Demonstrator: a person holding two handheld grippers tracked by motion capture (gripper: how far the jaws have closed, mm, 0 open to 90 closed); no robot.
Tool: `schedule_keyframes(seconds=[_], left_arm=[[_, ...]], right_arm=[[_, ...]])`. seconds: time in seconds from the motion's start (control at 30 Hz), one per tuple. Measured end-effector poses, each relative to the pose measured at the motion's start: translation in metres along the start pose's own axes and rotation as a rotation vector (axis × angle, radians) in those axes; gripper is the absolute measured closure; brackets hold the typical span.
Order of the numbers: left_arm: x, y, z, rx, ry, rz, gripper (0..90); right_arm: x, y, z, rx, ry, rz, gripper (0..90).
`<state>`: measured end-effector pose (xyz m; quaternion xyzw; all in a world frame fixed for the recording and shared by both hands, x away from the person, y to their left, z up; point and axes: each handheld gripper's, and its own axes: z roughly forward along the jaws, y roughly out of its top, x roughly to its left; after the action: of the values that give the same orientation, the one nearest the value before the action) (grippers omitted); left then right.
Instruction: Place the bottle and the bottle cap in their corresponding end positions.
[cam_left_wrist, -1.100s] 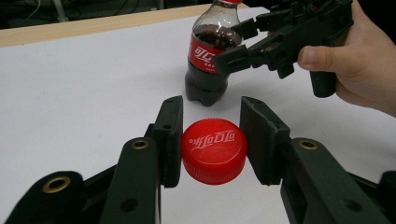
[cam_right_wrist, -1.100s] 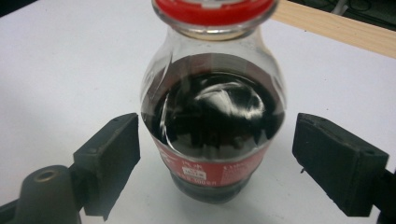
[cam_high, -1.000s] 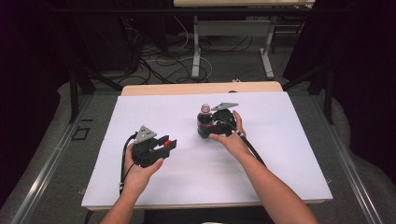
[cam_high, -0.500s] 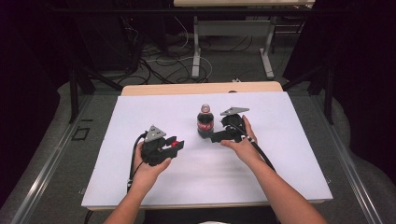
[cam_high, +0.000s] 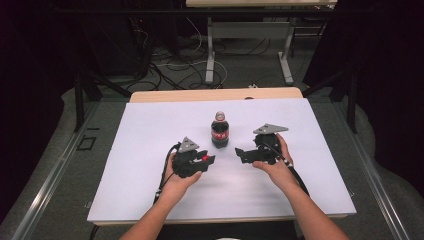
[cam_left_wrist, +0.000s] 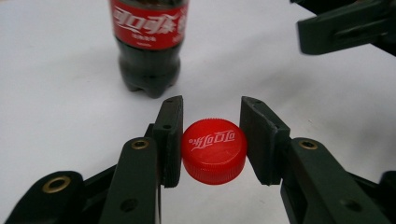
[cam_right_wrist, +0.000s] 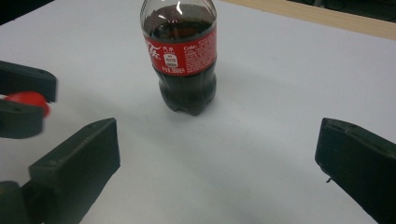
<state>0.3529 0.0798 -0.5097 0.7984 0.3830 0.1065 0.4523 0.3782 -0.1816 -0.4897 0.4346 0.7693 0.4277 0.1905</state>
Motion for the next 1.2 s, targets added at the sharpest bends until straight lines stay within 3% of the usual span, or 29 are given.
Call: schedule_keyframes(seconds=[0.2,0.37,0.47,0.5,0.63,0.8,0.9,1.2], left_arm=[[-0.004,-0.003,0.025,0.033,-0.011,0.023,60.9],[-0.005,-0.009,0.039,0.059,-0.013,0.032,60.9],[-0.010,-0.012,0.046,0.065,-0.036,0.017,60.9],[-0.012,-0.012,0.047,0.073,-0.028,0.042,60.8],[-0.018,-0.017,0.053,0.087,-0.022,0.067,60.8],[-0.019,-0.024,0.060,0.116,-0.024,0.055,60.8],[-0.019,-0.027,0.062,0.128,-0.017,0.077,60.7],[-0.020,-0.028,0.063,0.124,-0.010,0.084,60.1]], right_arm=[[-0.006,-0.010,-0.018,-0.015,-0.026,0.005,0.0],[-0.013,-0.019,-0.021,-0.023,-0.041,0.025,0.0],[-0.017,-0.024,-0.022,-0.020,-0.046,0.040,0.0],[-0.018,-0.025,-0.022,-0.020,-0.040,0.044,0.0],[-0.024,-0.030,-0.023,-0.018,-0.050,0.061,0.0],[-0.028,-0.032,-0.028,-0.030,-0.054,0.064,0.0],[-0.030,-0.033,-0.030,-0.031,-0.057,0.075,0.0],[-0.029,-0.034,-0.029,-0.028,-0.054,0.069,0.2]])
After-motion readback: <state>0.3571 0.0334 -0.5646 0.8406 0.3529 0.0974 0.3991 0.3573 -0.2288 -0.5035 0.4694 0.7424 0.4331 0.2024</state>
